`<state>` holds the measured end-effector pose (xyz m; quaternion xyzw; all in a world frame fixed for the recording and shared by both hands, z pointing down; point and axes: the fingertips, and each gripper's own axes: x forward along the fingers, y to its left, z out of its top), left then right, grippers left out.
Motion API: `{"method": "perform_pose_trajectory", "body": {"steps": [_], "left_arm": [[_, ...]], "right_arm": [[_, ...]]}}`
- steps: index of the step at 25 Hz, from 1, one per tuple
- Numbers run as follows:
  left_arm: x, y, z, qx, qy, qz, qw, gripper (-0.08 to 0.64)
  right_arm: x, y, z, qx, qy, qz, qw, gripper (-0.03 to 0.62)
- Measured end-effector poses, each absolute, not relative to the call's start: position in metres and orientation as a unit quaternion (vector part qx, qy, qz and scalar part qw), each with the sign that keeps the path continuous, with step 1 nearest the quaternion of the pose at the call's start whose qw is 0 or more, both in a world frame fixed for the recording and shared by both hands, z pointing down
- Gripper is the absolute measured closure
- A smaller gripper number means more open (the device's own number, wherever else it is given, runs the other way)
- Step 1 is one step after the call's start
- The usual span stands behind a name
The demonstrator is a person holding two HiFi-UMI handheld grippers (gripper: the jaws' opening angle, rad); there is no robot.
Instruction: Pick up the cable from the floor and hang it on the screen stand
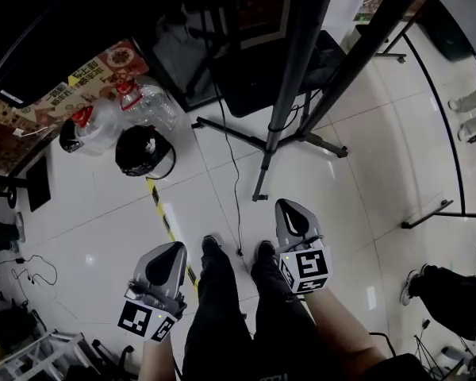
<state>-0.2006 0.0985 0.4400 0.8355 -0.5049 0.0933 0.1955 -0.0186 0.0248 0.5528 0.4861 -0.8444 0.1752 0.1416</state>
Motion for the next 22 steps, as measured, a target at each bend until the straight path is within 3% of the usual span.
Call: {"method": "perform_pose_trajectory", "body": {"steps": [18,22], "left_arm": [[-0.25,0.027,0.708,0.814,-0.5,0.129,0.268,0.557],[-0.253,0.026,0.76,0.808,-0.499,0.128,0.285,0.557]], "right_arm": [[-0.096,-0.008,0.835,0.498,-0.793,0.276,0.217,0.581],[-0.109,0.004,0.901,0.468,-0.794,0.291,0.256,0.534]]}}
